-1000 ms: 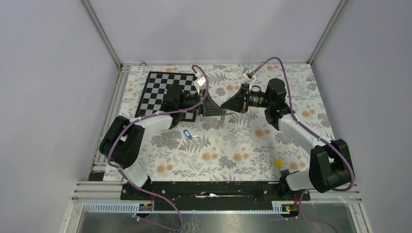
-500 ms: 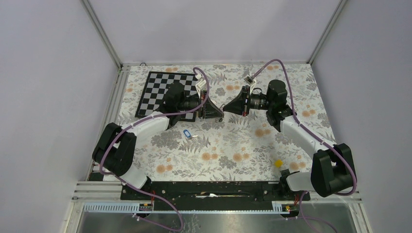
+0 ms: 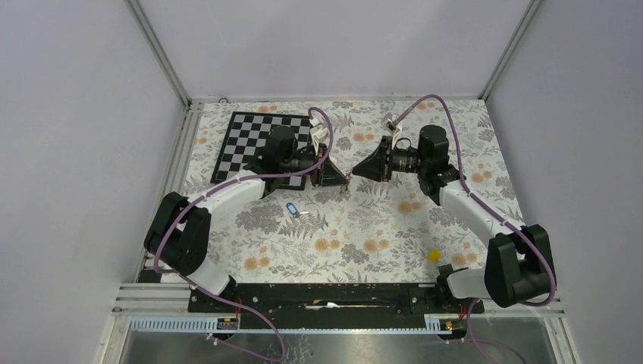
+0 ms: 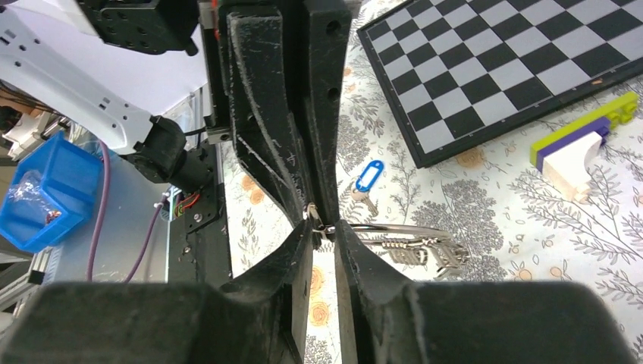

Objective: Put the keys on the keyring

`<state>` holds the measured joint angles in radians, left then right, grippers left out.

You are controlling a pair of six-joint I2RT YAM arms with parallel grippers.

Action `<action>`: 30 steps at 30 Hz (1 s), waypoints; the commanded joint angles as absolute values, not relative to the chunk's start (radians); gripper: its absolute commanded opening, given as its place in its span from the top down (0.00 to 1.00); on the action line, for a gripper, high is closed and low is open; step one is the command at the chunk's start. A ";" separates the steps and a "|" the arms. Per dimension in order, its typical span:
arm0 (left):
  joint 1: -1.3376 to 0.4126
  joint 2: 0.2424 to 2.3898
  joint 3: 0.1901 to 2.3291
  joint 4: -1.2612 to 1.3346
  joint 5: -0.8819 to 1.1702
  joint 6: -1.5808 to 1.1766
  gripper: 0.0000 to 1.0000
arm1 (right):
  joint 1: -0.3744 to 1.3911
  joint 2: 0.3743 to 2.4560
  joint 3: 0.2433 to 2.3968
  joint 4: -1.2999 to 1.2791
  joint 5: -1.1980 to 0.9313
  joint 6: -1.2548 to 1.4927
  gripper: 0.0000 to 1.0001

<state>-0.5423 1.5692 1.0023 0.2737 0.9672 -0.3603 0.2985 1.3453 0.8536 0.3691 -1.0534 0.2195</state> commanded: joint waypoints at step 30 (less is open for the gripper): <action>-0.607 1.566 1.088 0.161 0.780 -0.484 1.00 | 0.300 1.311 0.932 0.224 -0.994 0.057 0.55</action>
<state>-0.5953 1.5719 1.0416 0.1406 0.8196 -0.4438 0.2943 1.3273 0.8871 0.2356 -1.0138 0.0837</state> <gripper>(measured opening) 0.090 0.458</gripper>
